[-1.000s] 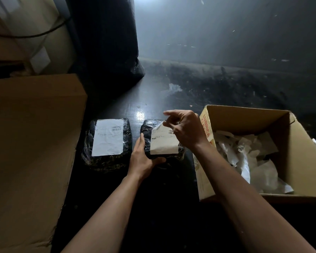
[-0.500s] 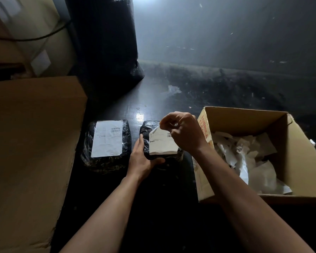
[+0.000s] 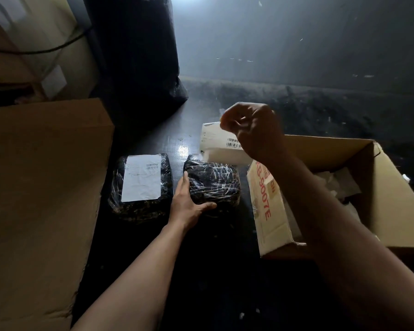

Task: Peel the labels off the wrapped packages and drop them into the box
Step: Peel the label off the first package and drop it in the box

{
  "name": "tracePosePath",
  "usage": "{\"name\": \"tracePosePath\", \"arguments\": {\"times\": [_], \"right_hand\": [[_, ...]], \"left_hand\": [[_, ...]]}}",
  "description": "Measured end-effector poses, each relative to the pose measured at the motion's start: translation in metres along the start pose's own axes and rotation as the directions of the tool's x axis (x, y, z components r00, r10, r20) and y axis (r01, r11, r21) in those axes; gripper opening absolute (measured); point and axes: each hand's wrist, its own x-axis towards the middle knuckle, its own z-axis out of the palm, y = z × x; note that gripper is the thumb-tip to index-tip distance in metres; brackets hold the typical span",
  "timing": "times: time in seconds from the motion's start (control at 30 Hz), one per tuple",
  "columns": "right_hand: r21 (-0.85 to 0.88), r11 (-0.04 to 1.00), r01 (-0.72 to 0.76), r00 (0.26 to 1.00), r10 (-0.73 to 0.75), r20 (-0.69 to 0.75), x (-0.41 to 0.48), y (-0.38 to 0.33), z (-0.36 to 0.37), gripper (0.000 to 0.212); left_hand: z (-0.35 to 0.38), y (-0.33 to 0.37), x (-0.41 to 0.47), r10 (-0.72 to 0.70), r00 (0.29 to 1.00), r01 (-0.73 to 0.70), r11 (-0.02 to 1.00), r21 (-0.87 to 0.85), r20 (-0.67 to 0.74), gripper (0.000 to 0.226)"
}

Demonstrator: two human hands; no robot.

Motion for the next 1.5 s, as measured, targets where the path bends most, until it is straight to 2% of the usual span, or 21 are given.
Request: {"name": "tracePosePath", "arguments": {"times": [0.07,0.33,0.47,0.53,0.63,0.77,0.9,1.0,1.2,1.33,1.5], "right_hand": [[-0.114,0.993,0.026,0.998,-0.019,0.059,0.005,0.004,0.003,0.01],[-0.215,0.976,-0.046,0.994,0.067,0.091,-0.031,0.025,0.011,0.02],[-0.257,0.965,-0.062,0.991,0.09,0.1,-0.045,0.015,-0.002,0.026],[-0.297,0.953,-0.062,0.992,0.092,0.086,-0.054,0.011,-0.009,0.018],[-0.36,0.928,-0.091,0.99,0.122,0.064,-0.068,0.008,-0.023,0.019],[-0.435,0.888,-0.15,0.985,0.17,0.009,-0.085,0.009,-0.049,0.021],[-0.479,0.852,-0.214,0.974,0.225,-0.035,-0.098,0.016,-0.081,0.02],[-0.525,0.818,-0.235,0.971,0.225,-0.085,-0.11,0.023,-0.107,0.014],[-0.551,0.773,-0.315,0.947,0.299,-0.122,-0.131,0.045,-0.141,0.011],[-0.528,0.761,-0.377,0.923,0.358,-0.144,-0.141,0.061,-0.145,0.012],[-0.536,0.756,-0.375,0.918,0.383,-0.102,-0.149,0.079,-0.147,0.011]], "left_hand": [[-0.001,0.002,0.001,-0.005,1.0,0.004,0.999,0.04,0.005,0.133],[-0.018,0.014,-0.007,0.019,0.999,-0.026,0.971,0.237,0.034,0.131],[-0.031,0.026,-0.021,0.115,0.993,-0.096,0.941,0.325,-0.039,0.104],[-0.037,0.034,-0.027,0.162,0.986,-0.138,0.924,0.355,-0.037,0.087],[-0.047,0.05,-0.035,0.227,0.974,-0.203,0.902,0.382,-0.019,0.069],[-0.053,0.082,-0.045,0.314,0.949,-0.297,0.86,0.414,0.028,0.055],[-0.047,0.121,-0.05,0.374,0.924,-0.368,0.82,0.438,0.076,0.052],[-0.034,0.146,-0.056,0.404,0.909,-0.408,0.802,0.435,0.108,0.041],[0.011,0.176,-0.062,0.407,0.9,-0.435,0.823,0.365,0.155,0.048],[0.04,0.173,-0.063,0.337,0.926,-0.376,0.868,0.324,0.173,0.051],[0.072,0.158,-0.065,0.266,0.939,-0.318,0.913,0.256,0.217,0.058]]}}
